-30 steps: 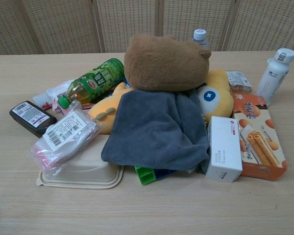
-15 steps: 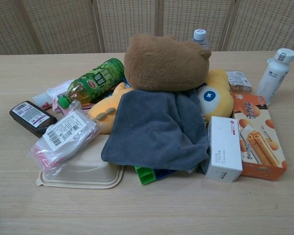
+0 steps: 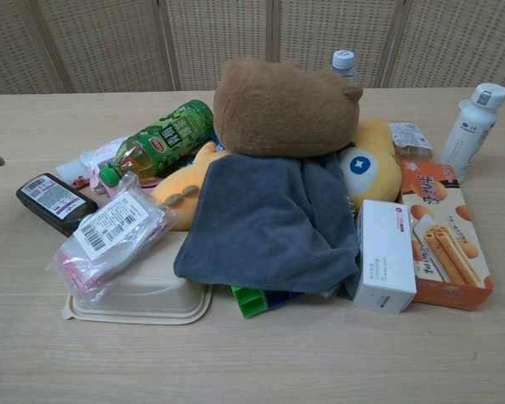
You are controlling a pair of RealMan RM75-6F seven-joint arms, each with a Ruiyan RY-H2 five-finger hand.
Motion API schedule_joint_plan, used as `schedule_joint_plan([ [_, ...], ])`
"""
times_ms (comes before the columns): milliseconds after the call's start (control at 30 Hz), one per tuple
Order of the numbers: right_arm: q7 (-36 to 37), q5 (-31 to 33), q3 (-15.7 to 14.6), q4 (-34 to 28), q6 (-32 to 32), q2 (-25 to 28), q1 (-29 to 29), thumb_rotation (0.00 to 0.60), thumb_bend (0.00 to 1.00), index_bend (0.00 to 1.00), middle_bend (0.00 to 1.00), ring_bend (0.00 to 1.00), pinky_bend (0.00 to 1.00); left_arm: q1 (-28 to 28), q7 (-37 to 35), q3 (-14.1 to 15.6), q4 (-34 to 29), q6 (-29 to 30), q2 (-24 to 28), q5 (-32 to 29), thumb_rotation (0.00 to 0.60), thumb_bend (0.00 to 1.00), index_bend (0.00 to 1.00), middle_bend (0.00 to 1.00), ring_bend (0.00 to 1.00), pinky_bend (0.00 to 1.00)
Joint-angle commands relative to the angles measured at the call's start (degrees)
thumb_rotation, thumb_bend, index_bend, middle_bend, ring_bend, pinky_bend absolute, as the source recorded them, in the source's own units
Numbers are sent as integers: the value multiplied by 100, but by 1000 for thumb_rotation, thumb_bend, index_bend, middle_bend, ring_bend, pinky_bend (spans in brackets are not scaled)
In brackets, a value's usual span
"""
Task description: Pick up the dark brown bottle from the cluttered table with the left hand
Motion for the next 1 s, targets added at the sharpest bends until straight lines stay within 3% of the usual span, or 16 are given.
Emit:
schedule_joint_plan([
  [33, 2, 11, -1, -9, 29, 31, -27, 340, 223, 0, 0, 0, 0, -153, 13, -51, 203, -189, -280, -115, 600, 207, 76, 0, 0, 0],
  [467, 71, 71, -19, 4, 231, 182, -221, 338, 223, 0, 0, 0, 0, -797, 281, -293, 678, -770, -956, -347, 600, 207, 85, 45, 0, 0],
  [1000, 162, 76, 8, 130, 238, 133, -245, 338, 223, 0, 0, 0, 0, -1093, 593, -200, 933, -1060, -1343, -480, 600, 208, 96, 110, 0, 0],
])
